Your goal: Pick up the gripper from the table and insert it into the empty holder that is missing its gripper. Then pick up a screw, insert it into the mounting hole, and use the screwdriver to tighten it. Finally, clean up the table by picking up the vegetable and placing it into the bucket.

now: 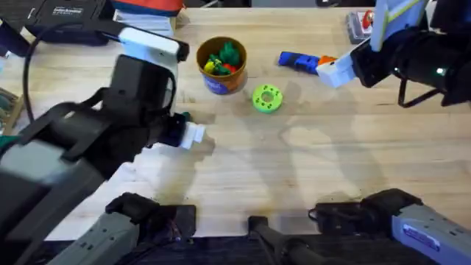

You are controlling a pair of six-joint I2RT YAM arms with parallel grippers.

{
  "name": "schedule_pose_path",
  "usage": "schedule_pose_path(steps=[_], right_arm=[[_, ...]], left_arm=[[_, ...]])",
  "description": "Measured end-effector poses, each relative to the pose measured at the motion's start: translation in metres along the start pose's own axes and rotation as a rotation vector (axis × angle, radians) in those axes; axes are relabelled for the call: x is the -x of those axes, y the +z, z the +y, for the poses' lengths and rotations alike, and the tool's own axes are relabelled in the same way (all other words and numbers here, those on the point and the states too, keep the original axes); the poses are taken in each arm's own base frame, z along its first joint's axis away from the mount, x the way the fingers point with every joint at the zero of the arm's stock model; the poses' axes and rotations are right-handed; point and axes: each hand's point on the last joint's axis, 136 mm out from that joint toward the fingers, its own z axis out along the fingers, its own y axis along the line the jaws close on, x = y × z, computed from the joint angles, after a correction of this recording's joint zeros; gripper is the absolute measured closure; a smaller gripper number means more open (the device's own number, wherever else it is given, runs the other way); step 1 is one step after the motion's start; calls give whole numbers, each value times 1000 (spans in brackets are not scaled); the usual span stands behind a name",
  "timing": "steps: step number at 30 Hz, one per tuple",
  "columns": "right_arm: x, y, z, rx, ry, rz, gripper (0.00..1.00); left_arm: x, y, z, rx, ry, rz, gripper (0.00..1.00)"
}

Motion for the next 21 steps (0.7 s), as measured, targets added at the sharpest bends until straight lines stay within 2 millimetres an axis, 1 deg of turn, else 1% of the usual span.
schedule_pose_path(steps=[3, 7, 11, 17, 18, 19, 21], right_arm=[[0, 0, 0, 0, 0, 0, 7], [-1, 2, 1, 2, -1, 5, 7], [-5, 10, 4, 14, -5, 32, 7], [-14, 26, 11, 39, -14, 86, 7], [-15, 28, 12, 42, -15, 94, 7], [-17, 30, 13, 46, -15, 101, 7], [-19, 33, 14, 51, -16, 113, 7]], left_arm=[[-7, 14, 3, 31, 16, 67, 15], [-8, 29, 4, 53, 38, 115, 15], [-8, 35, 4, 58, 66, 149, 15], [-5, 37, 3, 55, 100, 157, 15], [-5, 37, 3, 53, 107, 157, 69], [-5, 37, 3, 50, 117, 157, 200], [-5, 37, 3, 48, 133, 157, 526]])
